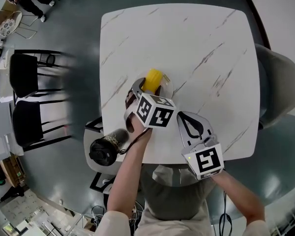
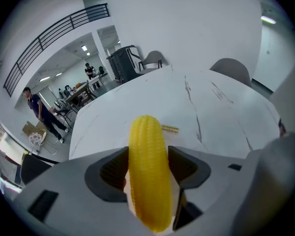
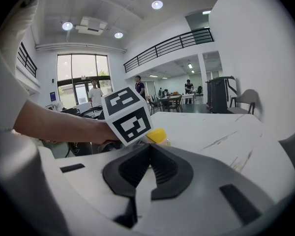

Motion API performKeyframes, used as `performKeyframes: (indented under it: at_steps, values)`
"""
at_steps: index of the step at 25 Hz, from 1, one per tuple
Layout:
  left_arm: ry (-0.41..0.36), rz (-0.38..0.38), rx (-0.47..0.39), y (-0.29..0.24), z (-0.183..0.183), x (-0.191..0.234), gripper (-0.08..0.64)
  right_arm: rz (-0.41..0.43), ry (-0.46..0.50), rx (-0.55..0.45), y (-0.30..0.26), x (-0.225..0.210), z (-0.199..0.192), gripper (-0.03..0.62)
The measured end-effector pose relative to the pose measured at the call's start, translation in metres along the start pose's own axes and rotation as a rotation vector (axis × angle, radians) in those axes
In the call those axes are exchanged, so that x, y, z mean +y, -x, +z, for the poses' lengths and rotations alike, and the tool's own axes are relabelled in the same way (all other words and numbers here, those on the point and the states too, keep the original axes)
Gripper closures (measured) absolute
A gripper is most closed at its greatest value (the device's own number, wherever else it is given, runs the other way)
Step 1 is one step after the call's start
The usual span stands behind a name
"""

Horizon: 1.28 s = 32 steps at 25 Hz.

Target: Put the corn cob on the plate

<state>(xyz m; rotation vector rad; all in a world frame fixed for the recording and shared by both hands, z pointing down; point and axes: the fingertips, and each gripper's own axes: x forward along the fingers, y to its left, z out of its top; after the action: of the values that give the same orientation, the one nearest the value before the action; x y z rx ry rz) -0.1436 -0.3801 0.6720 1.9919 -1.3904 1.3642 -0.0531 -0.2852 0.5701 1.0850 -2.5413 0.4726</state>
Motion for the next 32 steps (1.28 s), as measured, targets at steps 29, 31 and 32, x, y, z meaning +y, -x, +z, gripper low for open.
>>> performKeyframes:
  at_steps: [29,31,32]
  values:
    - [0.307,-0.075,-0.443,0.172,0.037,-0.049,0.433,-0.087,0.015,-0.088,0.08,0.01,0.038,0.591]
    - [0.322,-0.093,-0.463,0.19,0.036,-0.06,0.471,-0.092,0.023,-0.096,0.093,0.012,0.042,0.591]
    - [0.326,-0.093,-0.475,0.2,0.034,-0.065,0.484,-0.096,0.025,-0.101,0.1,0.013,0.044,0.591]
